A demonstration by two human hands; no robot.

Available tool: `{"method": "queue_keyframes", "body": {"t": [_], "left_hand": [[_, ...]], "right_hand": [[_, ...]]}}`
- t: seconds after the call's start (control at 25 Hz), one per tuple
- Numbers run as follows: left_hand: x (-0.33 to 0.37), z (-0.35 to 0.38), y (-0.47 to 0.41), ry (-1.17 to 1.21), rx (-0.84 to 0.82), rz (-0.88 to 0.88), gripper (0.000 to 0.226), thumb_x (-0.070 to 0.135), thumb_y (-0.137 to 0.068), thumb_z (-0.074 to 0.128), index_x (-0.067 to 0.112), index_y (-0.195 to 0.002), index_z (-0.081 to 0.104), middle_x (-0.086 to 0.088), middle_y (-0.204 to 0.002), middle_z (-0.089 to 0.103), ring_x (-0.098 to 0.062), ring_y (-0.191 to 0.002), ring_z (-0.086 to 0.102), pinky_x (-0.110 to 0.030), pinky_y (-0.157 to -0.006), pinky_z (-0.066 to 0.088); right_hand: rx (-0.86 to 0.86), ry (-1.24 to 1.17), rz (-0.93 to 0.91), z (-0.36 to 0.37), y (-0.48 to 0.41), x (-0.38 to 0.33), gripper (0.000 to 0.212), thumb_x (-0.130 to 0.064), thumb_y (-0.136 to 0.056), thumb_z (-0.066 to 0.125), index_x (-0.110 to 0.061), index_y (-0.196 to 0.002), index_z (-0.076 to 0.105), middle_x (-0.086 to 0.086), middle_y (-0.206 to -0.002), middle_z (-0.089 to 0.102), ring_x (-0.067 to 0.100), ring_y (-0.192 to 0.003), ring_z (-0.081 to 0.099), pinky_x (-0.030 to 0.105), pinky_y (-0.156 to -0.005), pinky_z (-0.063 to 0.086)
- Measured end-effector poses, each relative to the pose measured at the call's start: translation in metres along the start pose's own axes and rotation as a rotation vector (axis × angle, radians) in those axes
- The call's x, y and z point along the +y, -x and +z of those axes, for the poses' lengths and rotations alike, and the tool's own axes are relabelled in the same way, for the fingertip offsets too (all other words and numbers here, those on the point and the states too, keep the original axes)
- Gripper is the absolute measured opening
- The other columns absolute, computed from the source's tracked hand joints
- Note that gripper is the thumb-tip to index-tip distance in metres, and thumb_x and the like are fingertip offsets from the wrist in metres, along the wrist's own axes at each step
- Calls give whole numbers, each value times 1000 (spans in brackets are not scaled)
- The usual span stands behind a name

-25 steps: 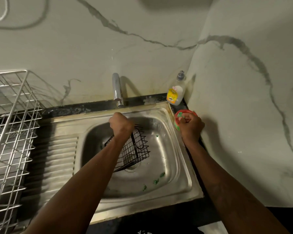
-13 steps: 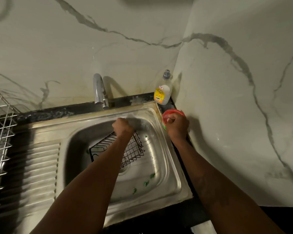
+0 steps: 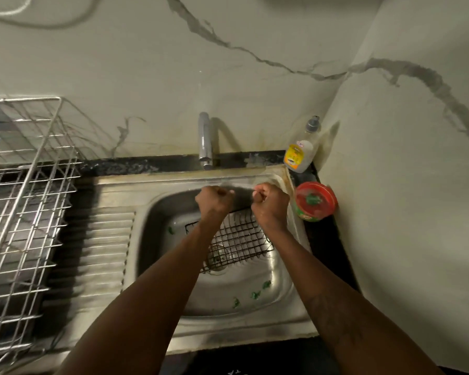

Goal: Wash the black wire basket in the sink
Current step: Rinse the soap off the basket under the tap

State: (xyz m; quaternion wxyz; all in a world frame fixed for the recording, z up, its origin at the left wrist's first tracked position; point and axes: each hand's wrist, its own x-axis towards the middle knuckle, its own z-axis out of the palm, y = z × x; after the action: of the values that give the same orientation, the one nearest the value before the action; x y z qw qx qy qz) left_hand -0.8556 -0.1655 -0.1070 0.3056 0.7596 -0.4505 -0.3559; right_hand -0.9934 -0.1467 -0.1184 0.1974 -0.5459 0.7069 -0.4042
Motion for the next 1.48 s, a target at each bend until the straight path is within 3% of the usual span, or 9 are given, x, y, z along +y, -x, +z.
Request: {"method": "queue_keyframes", "body": {"t": [0.16,0.24,0.4,0.64,0.88,0.96,1.16,1.36,1.48], "left_hand": [[11,-37,-24,170,163,5,35,52,-93,67,21,-76,70,5,-70,68,-7,-67,64,-25,-75,53],[20,-47,-41,143,222,14,33,48,-92,69,24,-71,68,3,-67,68,-13,-64,66,-29,-74,58],[40,-45,-57,83,165,53,25,26,-93,74,2,-99,75,-4,-81,66,-15,-71,64,-31,-72,63],[41,-43,-86,-16,152,-44,18,16,-93,75,1,-101,72,-9,-95,69,-19,-89,70,-19,-67,47],[27,-51,-81,-191,87,279,21,14,-93,74,3,-111,72,-14,-105,70,-23,-96,66,-30,-83,58],[13,-54,-96,-142,91,120,10,21,-97,69,12,-96,73,-2,-91,70,-11,-76,65,-19,-72,54],[-12,-62,-121,263,-21,-159,32,37,-91,74,5,-85,76,-11,-75,76,-15,-60,74,-34,-64,65],[-77,-40,-88,27,-96,52,50,53,-102,50,13,-81,69,-1,-68,71,-4,-56,68,-22,-54,59],[-126,-17,-77,-541,-389,252,27,41,-103,49,24,-100,70,0,-93,73,-13,-83,70,-36,-81,60]], "right_hand": [[-133,-66,-16,48,15,-16,17,3,-86,67,-7,-96,77,5,-86,76,14,-81,71,19,-76,53],[-163,-72,-22,62,22,-18,14,3,-89,67,-5,-95,77,5,-83,76,11,-77,69,4,-71,44],[-117,-27,-66,74,30,-17,10,2,-88,70,-3,-91,77,7,-78,76,6,-70,62,-5,-65,37],[-220,44,9,84,27,-6,18,6,-86,69,-4,-100,75,7,-87,76,8,-77,66,-2,-64,42],[-280,65,72,101,27,1,18,2,-86,69,-4,-102,75,9,-91,77,16,-84,72,6,-70,43],[-285,70,84,106,27,1,16,1,-87,69,-4,-101,75,9,-90,77,16,-83,71,5,-70,42],[-380,106,40,119,23,3,10,-1,-89,68,-8,-93,74,5,-84,73,15,-77,70,17,-64,52],[-597,297,-34,129,22,16,15,-10,-101,57,-17,-101,70,-2,-92,64,7,-78,60,18,-62,44],[-668,412,-29,137,22,26,24,-5,-99,59,-23,-110,71,-3,-104,66,8,-84,61,16,-61,41]]}}
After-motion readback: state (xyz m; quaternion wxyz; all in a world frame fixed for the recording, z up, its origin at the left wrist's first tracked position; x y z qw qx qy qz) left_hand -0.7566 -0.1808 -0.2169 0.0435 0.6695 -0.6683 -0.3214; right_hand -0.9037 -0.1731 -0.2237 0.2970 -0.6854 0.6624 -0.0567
